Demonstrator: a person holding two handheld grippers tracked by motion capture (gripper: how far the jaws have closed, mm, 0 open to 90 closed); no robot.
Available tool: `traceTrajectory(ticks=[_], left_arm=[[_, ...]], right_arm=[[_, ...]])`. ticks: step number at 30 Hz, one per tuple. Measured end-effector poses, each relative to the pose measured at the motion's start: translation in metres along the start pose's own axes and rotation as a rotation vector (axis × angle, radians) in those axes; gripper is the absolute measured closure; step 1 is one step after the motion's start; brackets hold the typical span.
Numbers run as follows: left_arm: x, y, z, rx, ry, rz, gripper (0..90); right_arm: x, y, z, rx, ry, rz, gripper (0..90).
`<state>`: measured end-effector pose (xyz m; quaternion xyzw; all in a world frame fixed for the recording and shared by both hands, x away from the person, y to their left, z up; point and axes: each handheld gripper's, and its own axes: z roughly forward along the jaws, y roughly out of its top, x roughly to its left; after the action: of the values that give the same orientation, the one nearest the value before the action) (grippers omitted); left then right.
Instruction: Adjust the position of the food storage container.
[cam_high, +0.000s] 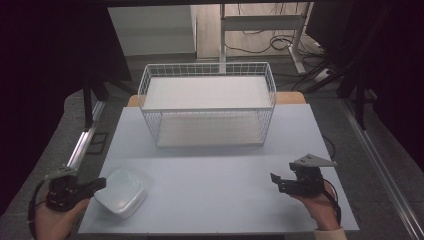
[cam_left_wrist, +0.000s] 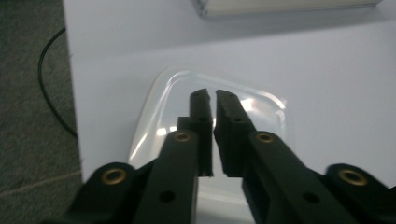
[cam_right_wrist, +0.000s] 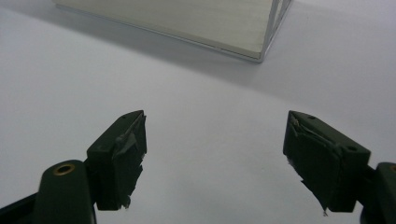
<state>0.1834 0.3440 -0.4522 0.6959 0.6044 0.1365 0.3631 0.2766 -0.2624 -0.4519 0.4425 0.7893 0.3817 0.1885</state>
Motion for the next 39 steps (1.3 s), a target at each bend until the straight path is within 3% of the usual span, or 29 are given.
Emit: traceTrajectory(ticks=[7,14,31,39], left_arm=[[0.018,-0.023,-0.005,0.024,0.065,-0.058,89.8],[0.024,-0.039,0.006,0.066,0.079,-0.091,89.8],[0.029,-0.047,0.013,0.092,0.081,-0.12,89.9],[0.025,-0.04,0.028,0.105,0.034,-0.107,89.9]], right_arm=[[0.002,0.0,0.002,0.008,-0.009,-0.009,21.8],[0.002,-0.001,0.003,0.014,-0.017,-0.009,21.8],[-0.001,-0.001,0.002,0.014,-0.032,0.0,21.8],[-0.002,-0.001,0.001,0.011,-0.04,0.005,21.8]])
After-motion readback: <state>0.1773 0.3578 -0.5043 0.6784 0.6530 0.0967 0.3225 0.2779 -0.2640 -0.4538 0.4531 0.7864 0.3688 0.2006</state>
